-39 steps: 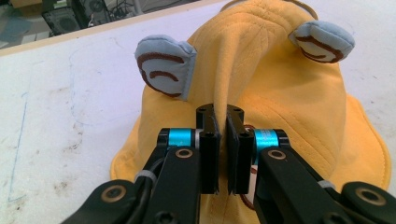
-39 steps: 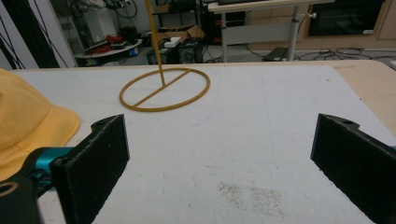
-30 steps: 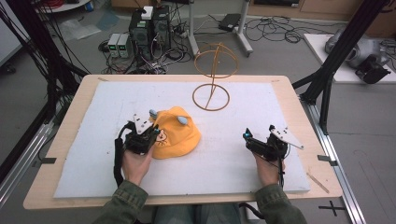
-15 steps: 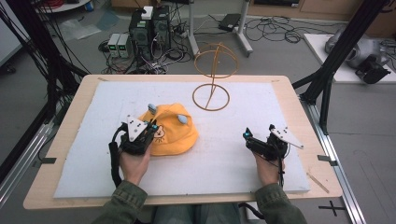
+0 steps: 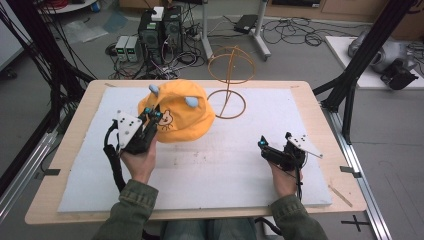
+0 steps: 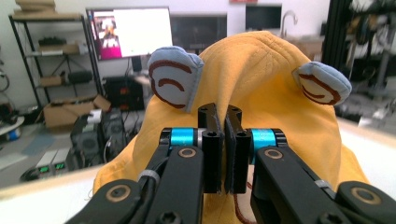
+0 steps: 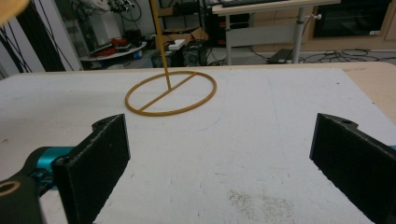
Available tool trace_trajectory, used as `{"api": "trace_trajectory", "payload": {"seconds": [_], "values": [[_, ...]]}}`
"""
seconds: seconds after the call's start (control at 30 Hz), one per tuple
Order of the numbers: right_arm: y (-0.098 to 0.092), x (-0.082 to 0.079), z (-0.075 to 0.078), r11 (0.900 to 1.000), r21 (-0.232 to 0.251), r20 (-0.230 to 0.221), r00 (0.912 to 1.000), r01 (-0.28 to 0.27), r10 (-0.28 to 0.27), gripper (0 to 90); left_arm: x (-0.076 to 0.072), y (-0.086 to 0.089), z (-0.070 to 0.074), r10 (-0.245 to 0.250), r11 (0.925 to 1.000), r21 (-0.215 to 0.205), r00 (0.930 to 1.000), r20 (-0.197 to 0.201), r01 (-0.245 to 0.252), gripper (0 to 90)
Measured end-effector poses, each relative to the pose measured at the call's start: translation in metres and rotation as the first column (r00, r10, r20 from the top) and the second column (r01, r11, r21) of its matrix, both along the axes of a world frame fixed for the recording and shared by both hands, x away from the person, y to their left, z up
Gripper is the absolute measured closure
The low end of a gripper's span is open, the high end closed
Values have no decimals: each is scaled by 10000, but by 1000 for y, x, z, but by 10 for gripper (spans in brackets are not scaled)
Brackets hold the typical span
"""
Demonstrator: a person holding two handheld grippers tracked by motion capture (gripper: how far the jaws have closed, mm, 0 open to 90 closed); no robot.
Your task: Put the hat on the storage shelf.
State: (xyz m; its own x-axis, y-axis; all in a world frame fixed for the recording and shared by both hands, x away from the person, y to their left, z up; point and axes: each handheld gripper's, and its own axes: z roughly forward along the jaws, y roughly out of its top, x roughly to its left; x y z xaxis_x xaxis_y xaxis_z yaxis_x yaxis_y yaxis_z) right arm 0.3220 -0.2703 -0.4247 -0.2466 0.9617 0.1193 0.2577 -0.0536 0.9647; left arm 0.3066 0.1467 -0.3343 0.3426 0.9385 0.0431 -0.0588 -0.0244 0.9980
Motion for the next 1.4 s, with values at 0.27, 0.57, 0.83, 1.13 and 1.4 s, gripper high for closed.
{"api": "trace_trajectory", "payload": {"seconds": [0.27,0.57,0.83,1.13,1.4], "values": [[1,1,-1,10000,41,-49,10000,-16,17,45,21,-2,31,-369,9969,-680,9980,519,404,870],[5,1,-5,9997,156,-261,9995,-190,194,45,60,-26,64,-1030,9802,-1607,9910,858,1158,870],[10,2,-6,9989,177,-238,9988,-426,430,47,106,-62,109,-1742,9613,-2014,9811,844,1880,870],[5,3,-5,9976,549,-308,9986,-410,428,47,160,-103,127,-2124,9727,-991,9770,-179,2097,870],[6,5,-6,9975,505,-352,9981,-488,506,47,195,-135,138,-2513,9659,240,9559,-1521,2577,869]]}}
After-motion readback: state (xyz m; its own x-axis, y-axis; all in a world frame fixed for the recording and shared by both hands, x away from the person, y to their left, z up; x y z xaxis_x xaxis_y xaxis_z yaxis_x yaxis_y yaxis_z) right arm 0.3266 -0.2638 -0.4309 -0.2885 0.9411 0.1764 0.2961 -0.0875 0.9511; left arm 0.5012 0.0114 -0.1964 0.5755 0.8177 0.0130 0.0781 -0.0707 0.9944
